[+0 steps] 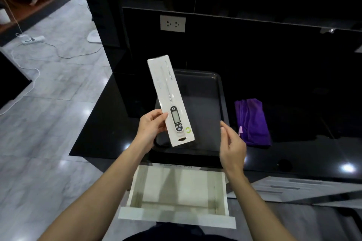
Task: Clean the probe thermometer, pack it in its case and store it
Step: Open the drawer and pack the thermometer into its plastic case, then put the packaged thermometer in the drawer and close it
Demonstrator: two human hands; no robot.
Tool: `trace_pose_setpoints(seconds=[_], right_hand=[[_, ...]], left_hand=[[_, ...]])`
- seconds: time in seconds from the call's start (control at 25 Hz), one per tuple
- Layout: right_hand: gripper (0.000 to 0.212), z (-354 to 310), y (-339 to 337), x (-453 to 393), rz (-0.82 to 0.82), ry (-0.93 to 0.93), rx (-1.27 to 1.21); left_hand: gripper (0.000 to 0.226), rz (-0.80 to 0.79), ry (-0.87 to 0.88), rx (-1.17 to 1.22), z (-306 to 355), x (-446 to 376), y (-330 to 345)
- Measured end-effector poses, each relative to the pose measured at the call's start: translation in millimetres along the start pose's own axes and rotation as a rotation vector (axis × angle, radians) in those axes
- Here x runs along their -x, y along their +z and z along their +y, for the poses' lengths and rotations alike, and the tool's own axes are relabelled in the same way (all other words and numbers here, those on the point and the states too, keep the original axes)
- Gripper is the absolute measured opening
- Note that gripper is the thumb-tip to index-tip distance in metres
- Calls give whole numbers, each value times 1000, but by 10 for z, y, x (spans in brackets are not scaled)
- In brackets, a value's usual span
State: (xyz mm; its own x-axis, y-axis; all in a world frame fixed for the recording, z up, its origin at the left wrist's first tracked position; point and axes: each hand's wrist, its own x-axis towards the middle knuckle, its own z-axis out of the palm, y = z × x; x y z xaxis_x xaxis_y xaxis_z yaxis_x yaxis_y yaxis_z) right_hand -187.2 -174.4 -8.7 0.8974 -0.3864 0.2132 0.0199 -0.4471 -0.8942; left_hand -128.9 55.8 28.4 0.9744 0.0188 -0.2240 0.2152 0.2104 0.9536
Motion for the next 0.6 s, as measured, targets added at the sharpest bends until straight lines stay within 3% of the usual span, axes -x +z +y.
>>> trace_pose_setpoints(seconds=[0.12, 0.28, 0.36, 0.6], right_hand=[[41, 391, -205, 175, 14, 38, 262], [44, 800, -335, 445, -118, 102, 534], [45, 880, -354, 495, -177, 35, 656], [45, 945, -355, 556, -150, -26, 703]], left_hand=[[19, -83, -28, -197, -131, 67, -197], [18, -207, -61, -421, -302, 234, -424], [18, -248, -51, -431, -332, 334, -496], [20, -438, -48, -587, -510, 509, -824]])
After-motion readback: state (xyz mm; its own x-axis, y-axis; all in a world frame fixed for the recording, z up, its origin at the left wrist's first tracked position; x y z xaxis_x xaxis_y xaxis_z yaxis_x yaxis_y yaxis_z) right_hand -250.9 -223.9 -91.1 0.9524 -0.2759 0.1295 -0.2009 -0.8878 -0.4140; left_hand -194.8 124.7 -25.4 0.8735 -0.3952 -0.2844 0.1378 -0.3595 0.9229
